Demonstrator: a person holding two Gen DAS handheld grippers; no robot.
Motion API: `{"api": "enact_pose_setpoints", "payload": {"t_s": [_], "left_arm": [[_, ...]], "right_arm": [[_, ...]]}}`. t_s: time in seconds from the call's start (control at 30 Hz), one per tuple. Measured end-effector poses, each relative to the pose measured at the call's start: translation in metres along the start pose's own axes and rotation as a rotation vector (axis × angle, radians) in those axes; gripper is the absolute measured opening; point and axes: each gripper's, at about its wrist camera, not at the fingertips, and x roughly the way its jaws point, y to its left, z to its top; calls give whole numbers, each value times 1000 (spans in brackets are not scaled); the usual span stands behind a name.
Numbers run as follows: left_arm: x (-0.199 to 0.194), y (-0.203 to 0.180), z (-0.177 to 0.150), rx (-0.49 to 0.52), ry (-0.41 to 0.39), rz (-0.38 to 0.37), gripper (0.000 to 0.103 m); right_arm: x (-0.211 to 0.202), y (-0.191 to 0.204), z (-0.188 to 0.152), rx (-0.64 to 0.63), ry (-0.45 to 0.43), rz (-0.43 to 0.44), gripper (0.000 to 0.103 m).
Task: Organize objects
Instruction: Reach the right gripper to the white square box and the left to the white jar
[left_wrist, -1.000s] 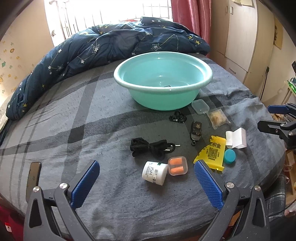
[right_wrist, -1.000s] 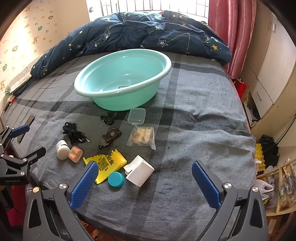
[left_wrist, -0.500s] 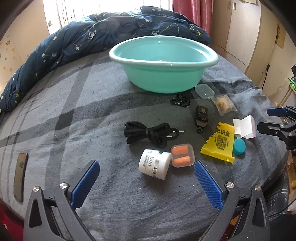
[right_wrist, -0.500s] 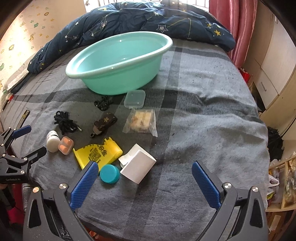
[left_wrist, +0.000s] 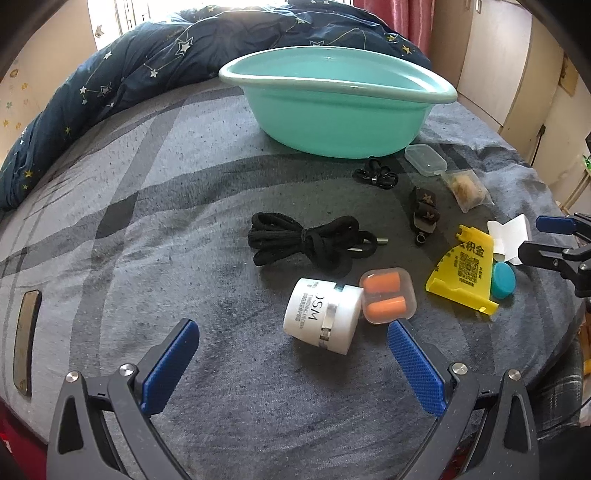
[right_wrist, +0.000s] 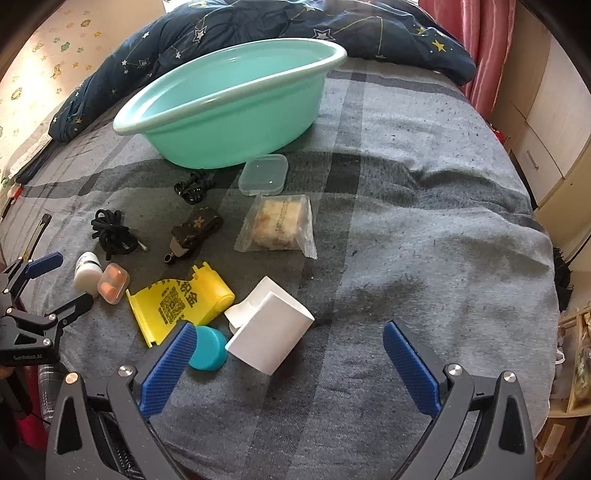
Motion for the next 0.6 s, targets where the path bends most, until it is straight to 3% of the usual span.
{"api": "enact_pose_setpoints", "payload": {"t_s": [0.2, 0.3, 0.5, 0.6], "left_arm": [[1, 0, 1, 3, 0, -24, 103], [1, -2, 2, 7, -6, -34, 97], [4, -4, 3, 15, 1, -51, 76], [5, -6, 3, 22, 1, -70, 57]], "right_arm": [[3, 2, 0, -6, 6, 23, 103], [4, 3, 1, -6, 2, 29, 98], [8, 3, 2, 0, 19, 40, 79], [8, 4, 1, 6, 21, 52, 59]]}}
